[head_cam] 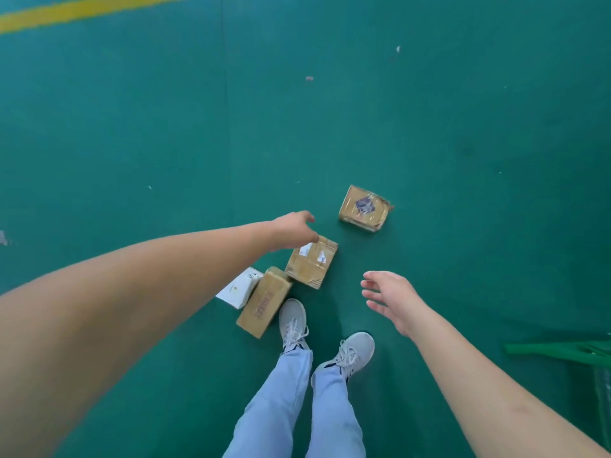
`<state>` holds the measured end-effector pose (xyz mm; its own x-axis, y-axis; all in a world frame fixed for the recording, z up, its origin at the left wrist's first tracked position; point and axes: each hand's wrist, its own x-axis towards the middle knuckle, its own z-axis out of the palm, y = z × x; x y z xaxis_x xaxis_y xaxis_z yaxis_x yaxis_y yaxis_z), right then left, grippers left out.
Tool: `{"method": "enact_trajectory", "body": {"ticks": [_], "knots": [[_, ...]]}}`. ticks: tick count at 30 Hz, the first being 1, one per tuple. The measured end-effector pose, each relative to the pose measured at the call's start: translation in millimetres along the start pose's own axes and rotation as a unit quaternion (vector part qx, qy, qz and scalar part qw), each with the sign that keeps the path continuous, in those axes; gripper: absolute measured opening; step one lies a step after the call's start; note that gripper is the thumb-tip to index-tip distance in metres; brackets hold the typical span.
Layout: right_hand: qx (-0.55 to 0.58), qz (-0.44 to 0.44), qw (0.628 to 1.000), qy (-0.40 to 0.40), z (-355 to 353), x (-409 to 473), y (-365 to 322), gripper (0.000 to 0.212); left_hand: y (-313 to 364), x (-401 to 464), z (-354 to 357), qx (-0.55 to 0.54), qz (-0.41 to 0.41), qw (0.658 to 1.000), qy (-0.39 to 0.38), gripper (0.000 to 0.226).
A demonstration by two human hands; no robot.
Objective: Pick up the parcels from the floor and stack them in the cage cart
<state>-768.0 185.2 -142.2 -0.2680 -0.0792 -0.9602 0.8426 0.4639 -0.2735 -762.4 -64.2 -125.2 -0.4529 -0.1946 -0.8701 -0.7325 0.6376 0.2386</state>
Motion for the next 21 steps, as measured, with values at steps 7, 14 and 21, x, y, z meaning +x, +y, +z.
{"method": "enact_trajectory", "body": {"ticks": [7,14,21], "knots": [[-0.03,0.045,0.998,-0.019,55,156,54,0.02,-82,147,96,-0.124,-0.084,0.988,-0.03,0.064],[-0.045,0.06,0.997,-0.016,103,288,96,0.037,-160,247,183,-0.194,-0.161,0.968,-0.007,0.073],[-0.045,0.085,0.995,-0.003,148,355,121,0.072,-194,308,230,-0.199,-0.18,0.963,0.001,0.063]]}}
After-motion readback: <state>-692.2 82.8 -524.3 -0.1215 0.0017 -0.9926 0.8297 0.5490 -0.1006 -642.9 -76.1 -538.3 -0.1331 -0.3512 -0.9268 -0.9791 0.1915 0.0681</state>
